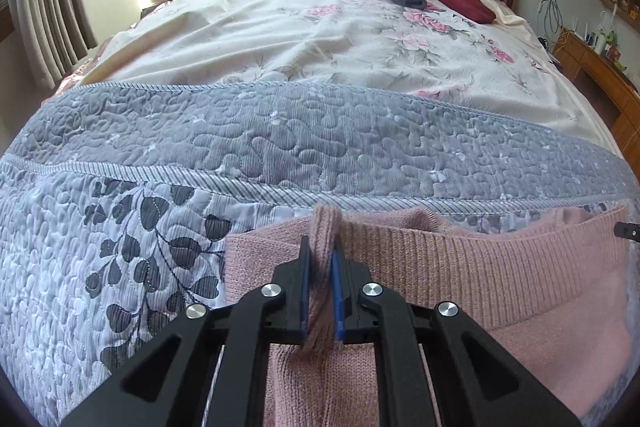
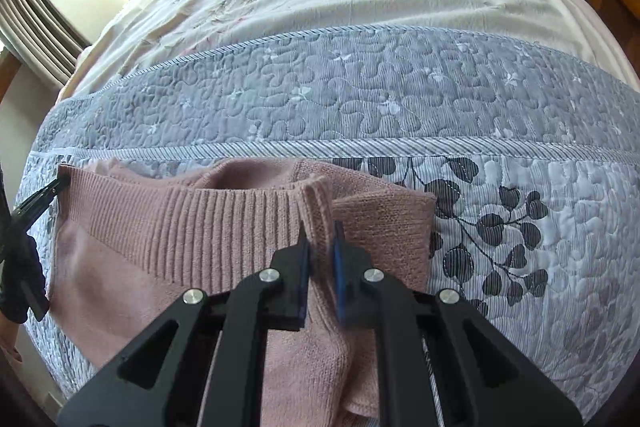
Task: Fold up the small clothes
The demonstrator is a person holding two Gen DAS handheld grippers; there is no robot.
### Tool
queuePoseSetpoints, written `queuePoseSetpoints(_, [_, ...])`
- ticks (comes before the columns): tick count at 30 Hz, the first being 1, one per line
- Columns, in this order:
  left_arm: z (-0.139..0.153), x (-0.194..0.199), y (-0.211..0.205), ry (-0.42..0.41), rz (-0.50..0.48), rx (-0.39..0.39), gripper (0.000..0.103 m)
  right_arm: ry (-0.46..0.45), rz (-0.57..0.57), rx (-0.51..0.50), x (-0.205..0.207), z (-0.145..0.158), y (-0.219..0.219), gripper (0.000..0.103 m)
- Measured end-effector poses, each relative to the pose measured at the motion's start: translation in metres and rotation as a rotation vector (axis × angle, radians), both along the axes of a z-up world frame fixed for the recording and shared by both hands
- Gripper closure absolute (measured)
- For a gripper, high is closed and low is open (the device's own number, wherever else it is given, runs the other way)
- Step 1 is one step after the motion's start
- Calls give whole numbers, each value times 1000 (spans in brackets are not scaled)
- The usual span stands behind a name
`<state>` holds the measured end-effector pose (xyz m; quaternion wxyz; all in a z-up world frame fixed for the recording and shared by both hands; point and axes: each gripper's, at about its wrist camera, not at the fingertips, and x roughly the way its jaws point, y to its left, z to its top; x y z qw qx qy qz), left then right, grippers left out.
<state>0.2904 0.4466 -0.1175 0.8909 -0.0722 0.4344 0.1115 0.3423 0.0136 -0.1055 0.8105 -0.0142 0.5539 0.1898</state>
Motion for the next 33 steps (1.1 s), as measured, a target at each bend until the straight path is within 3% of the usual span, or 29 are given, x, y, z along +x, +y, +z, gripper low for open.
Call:
queuePoseSetpoints(6, [-20, 3, 5, 47, 22, -13, 89, 40, -22, -13, 5, -23, -1, 91])
queuePoseSetpoints(8, [-16, 0, 9, 46, 42, -43, 86, 53, -42, 2, 5, -22, -5, 83])
queuePoseSetpoints(10, [-9, -5, 13, 52, 71, -63, 69, 62, -53, 34, 1, -14, -12, 74])
queuePoseSetpoints(14, [13, -28, 13, 31, 81, -41, 57, 57, -55, 110, -25, 14, -35, 65])
queuePoseSetpoints(21, [36, -77, -34, 21, -23, -68, 51, 137, 27, 164, -104, 23, -60, 61])
queuePoseSetpoints(27, [18, -98, -89, 68, -125, -61, 49, 227, 45, 196, -153, -2, -64, 60])
queuePoseSetpoints(28, [13, -98, -95, 82, -137, -58, 49, 243, 50, 196, -157, -7, -63, 61])
queuePoseSetpoints(31, [-4, -99, -104, 119, -141, -62, 49, 274, 66, 198, -166, -14, -59, 90])
queuePoseSetpoints(33, [-15, -99, -104, 143, -126, -54, 49, 249, 66, 172, -168, -9, -59, 95])
